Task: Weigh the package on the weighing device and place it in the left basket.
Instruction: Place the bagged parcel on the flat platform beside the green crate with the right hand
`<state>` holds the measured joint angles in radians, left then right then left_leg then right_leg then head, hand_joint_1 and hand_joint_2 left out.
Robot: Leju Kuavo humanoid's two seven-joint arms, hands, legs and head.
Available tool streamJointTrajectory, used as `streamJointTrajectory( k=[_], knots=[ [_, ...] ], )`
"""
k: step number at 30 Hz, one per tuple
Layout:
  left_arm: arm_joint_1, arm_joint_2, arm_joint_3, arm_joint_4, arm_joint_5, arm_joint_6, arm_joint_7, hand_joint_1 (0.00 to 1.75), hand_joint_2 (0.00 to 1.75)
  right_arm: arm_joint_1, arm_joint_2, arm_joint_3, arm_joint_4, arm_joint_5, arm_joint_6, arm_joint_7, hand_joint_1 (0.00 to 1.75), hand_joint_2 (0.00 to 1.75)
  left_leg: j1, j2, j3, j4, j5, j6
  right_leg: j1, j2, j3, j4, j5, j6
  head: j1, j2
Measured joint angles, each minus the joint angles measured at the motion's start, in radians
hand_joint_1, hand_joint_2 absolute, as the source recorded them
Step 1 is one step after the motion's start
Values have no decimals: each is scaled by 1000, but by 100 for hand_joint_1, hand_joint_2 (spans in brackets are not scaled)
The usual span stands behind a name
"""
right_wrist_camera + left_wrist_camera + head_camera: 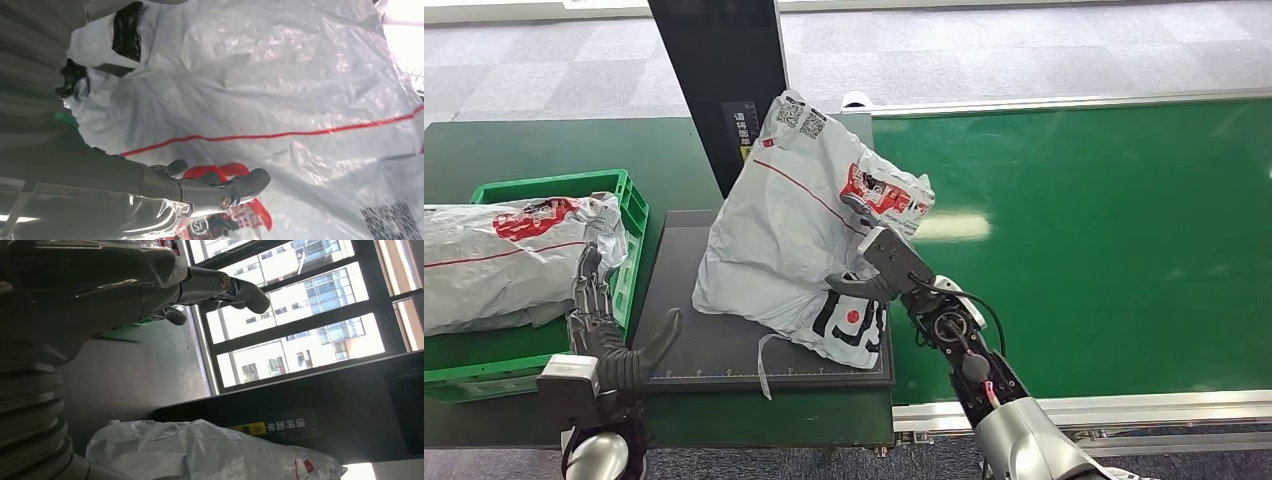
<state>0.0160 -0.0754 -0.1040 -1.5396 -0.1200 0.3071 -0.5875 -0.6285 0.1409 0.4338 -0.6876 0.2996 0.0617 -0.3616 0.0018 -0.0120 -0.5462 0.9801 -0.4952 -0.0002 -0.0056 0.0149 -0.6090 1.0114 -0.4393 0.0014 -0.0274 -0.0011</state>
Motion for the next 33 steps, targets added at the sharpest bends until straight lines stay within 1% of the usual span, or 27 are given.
streamJointTrajectory(
  k=[5, 13, 18, 20, 23, 27, 33],
  knots=[
    [-7, -3, -19, -12, -12, -6, 26, 0, 175, 18, -7, -2, -25, -11, 17, 7, 0, 175, 0, 0, 0, 0, 0, 0, 0, 0, 0, 0, 0, 0, 0, 0],
    [-36, -9, -61, -14, -62, -38, 61, 0, 175, 26, -4, -7, -36, -26, 21, -23, 0, 175, 0, 0, 0, 0, 0, 0, 0, 0, 0, 0, 0, 0, 0, 0],
    [-65, -10, -96, -5, -159, -72, 110, 0, 175, 49, -4, -28, -96, -49, 1, -61, 0, 175, 0, 0, 0, 0, 0, 0, 0, 0, 0, 0, 0, 0, 0, 0],
    [-90, -10, -118, 11, -216, -100, 140, 0, 175, 69, -5, -42, -147, -59, -9, -67, 0, 175, 0, 0, 0, 0, 0, 0, 0, 0, 0, 0, 0, 0, 0, 0],
    [-136, -9, -158, 58, -301, -185, 187, 0, 175, 103, -11, -66, -236, -75, -19, -68, 0, 175, 0, 0, 0, 0, 0, 0, 0, 0, 0, 0, 0, 0, 0, 0],
    [-210, -9, -231, 148, -373, -291, 210, 0, 175, 145, -29, -96, -338, -90, -21, -62, 0, 175, 0, 0, 0, 0, 0, 0, 0, 0, 0, 0, 0, 0, 0, 0],
    [-272, -9, -313, 241, -405, -337, 212, 0, 175, 174, -51, -118, -400, -103, -21, -58, 0, 175, 0, 0, 0, 0, 0, 0, 0, 0, 0, 0, 0, 0, 0, 0]
  ],
)
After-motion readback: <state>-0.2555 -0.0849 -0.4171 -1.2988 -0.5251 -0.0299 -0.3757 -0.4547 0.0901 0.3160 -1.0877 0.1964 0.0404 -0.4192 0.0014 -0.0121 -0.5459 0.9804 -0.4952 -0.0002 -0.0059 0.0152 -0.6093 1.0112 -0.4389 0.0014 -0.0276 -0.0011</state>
